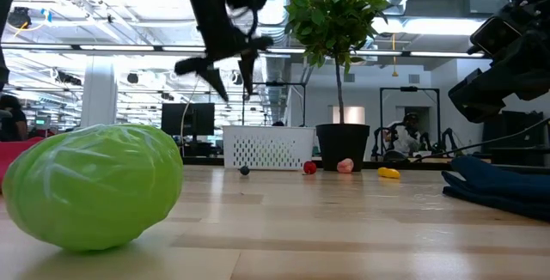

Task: Pick and placing Produce into tupperware
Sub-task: Put the yellow corn into the white basket

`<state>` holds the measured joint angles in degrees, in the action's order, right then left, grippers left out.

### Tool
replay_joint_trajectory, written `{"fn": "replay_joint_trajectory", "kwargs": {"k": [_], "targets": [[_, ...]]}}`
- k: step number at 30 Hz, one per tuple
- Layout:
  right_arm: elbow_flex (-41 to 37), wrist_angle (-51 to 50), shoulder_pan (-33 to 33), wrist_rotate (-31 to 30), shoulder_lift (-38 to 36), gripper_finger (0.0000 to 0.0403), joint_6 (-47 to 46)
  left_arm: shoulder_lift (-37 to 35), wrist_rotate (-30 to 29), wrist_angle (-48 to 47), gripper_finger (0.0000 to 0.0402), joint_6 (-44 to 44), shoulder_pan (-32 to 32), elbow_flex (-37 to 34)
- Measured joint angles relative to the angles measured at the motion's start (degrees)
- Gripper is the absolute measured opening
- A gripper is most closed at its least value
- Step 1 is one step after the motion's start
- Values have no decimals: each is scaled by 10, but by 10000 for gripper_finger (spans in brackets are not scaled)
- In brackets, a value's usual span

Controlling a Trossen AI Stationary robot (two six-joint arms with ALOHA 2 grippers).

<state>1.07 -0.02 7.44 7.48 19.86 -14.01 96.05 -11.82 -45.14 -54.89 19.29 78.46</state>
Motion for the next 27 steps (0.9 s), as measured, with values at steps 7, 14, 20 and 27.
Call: {"fn": "replay_joint_trajectory", "kwargs": {"k": [7,14,20,27], "targets": [[0,0,0,0,0,182,0,-50,-138,-12,112,-76,-109,-12],[0,0,0,0,0,182,0,-86,-243,0,14,-166,-208,-72],[0,0,0,0,0,182,0,-129,-359,79,6,-234,-299,-162],[0,0,0,0,0,182,0,-185,-436,247,2,-201,-362,-305]]}}
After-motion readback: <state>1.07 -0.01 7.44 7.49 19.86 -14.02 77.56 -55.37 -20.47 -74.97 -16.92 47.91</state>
